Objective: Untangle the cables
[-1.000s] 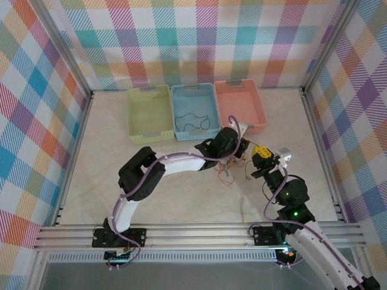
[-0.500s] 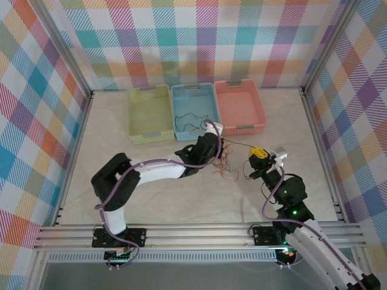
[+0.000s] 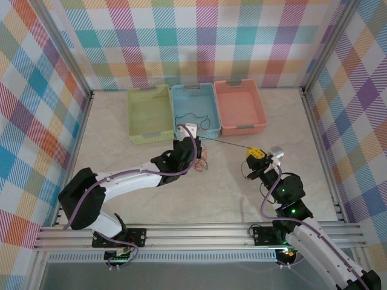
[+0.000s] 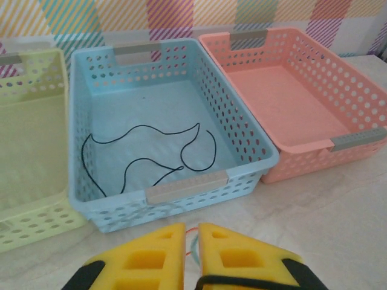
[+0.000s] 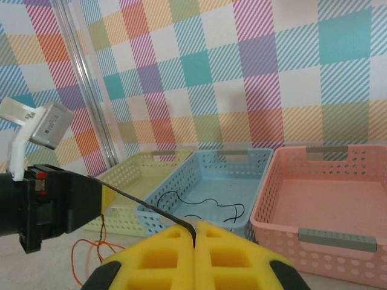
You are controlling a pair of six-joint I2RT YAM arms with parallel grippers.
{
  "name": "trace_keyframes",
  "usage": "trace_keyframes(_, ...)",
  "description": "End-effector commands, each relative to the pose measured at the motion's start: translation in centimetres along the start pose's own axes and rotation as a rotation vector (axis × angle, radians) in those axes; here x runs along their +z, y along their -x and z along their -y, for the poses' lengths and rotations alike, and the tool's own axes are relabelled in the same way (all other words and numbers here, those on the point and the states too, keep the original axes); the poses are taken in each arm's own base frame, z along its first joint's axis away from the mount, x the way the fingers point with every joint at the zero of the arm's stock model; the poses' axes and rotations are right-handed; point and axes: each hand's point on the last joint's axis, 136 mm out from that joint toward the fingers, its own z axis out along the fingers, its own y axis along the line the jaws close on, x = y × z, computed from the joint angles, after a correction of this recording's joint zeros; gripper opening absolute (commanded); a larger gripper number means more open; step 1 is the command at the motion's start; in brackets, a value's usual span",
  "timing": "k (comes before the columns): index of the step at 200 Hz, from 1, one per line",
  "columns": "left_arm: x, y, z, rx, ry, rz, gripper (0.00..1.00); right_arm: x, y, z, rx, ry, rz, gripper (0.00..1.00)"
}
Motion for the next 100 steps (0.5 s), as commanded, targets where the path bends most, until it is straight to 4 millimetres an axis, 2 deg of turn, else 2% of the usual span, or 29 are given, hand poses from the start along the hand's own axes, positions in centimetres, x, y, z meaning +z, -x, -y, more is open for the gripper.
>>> trace_keyframes(1, -0.6, -0.3, -4.4, -0.021, 0.121, -0.004, 0.15, 0.0, 2.7, 0.8, 0.008, -0.062, 0.072, 0.0)
trace_keyframes(46, -2.4, -1.1, -8.7, -0.041, 0.174, -0.002, 0.14, 0.1, 2.3, 1.8, 0.013, -0.114, 0.056, 0.0)
trace_keyframes(81, -3.0, -2.3, -9.7, -0.089, 0.153, -0.005, 0.14, 0.4, 1.4, 2.7, 0.018, -0.165, 0.02, 0.0)
trace_keyframes(100, -3.2, -2.0, -9.7, -0.09, 0.153, -0.003, 0.14, 0.3, 1.4, 3.2, 0.018, -0.195, 0.016, 0.0)
